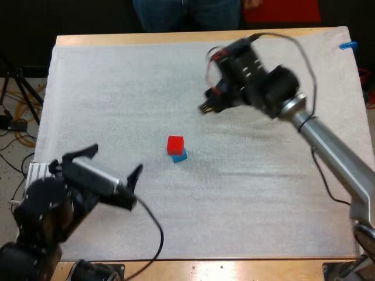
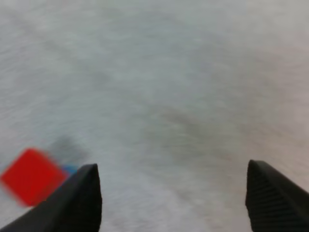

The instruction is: Stack red cube on blue cube

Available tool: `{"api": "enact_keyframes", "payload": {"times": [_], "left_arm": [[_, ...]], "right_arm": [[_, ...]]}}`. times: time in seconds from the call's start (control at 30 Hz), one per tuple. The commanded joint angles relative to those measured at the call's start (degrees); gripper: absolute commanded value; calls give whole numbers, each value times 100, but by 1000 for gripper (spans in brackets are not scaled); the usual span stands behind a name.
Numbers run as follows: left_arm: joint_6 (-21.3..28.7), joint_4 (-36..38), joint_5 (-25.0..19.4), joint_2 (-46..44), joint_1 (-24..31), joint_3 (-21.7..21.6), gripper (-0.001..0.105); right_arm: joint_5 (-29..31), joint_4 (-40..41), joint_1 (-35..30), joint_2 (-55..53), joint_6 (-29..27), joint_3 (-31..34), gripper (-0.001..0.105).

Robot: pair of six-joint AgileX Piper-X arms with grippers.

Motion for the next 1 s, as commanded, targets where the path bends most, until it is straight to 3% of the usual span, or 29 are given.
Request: {"api": "enact_keyframes", "payload": {"times": [0.0, 0.13, 0.3, 0.53, 0.8, 0.97], "left_arm": [[156, -251, -67, 147, 203, -26, 87], [403, -618, 15, 499, 832, -26, 87], [492, -931, 518, 909, 1644, -26, 87], [492, -931, 525, 988, 1993, -26, 87], [492, -911, 517, 988, 2021, -26, 87], [492, -911, 517, 988, 2021, -26, 87]], "right_arm": [[-19, 8, -244, -62, 26, -62, 61], [-19, 27, -787, -62, 14, -62, 61], [-19, 101, -1493, -123, -264, -24, 61], [-63, 89, -2366, -319, -318, -8, 59], [-368, 101, -3582, -756, 225, -8, 22], [-212, 73, -3955, -1242, 237, 277, 20]]}}
